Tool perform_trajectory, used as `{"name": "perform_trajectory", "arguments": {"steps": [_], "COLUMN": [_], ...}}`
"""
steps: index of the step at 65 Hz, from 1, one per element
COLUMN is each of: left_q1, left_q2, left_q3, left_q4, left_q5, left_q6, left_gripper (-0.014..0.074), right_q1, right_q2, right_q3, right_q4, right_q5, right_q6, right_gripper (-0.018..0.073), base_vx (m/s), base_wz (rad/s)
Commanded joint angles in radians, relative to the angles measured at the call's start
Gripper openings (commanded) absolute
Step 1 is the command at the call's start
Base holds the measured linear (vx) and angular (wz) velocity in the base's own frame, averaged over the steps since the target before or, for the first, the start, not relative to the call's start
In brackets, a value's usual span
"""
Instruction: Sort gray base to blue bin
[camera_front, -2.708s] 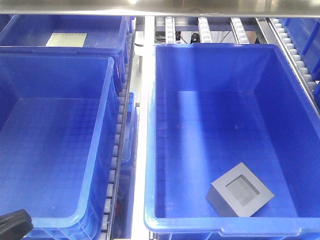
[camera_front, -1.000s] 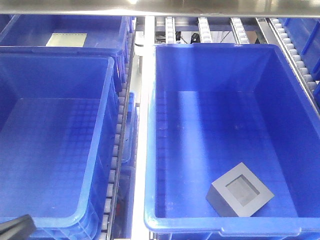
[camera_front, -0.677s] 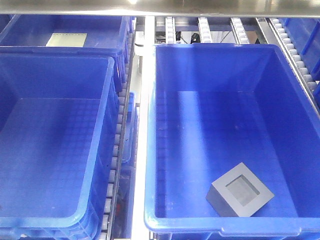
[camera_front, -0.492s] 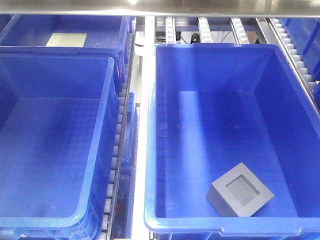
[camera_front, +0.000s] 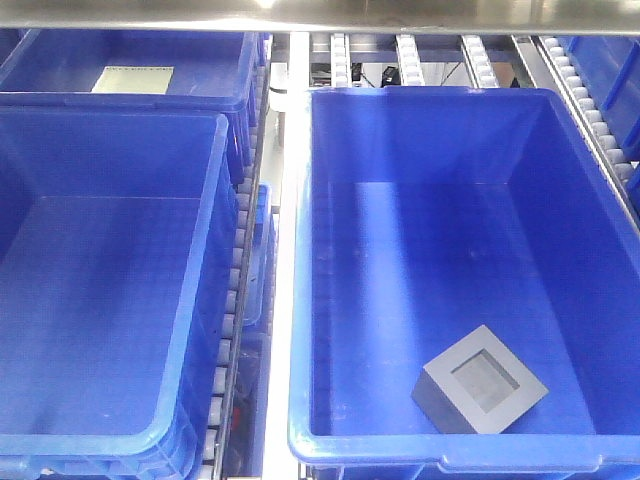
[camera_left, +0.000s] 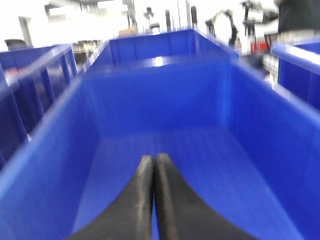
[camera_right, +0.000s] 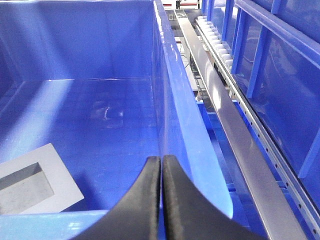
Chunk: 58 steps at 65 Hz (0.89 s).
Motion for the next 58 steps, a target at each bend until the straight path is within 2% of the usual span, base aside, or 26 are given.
{"name": "perform_trajectory", "arguments": {"steps": [1, 58], "left_q1": [0.003, 0.003], "left_q2": [-0.014, -0.013], "left_q3": [-0.013, -0.013], "left_q4": [-0.006, -0.006], "left_q5": [-0.058, -0.055], "left_q6": [-0.006, -0.006], "left_gripper": [-0.0006, -0.0006], "right_q1": [0.000, 0.000], "right_q2": [-0.002, -0.002], "right_q3": [0.002, 0.002], "right_q4": [-0.007, -0.007], "right_q5": [-0.074, -0.074], "right_q6": [-0.013, -0.013], "right_gripper": [-0.0005, -0.0005], "base_vx": [0.00, 0.00], "base_wz": [0.00, 0.00]}}
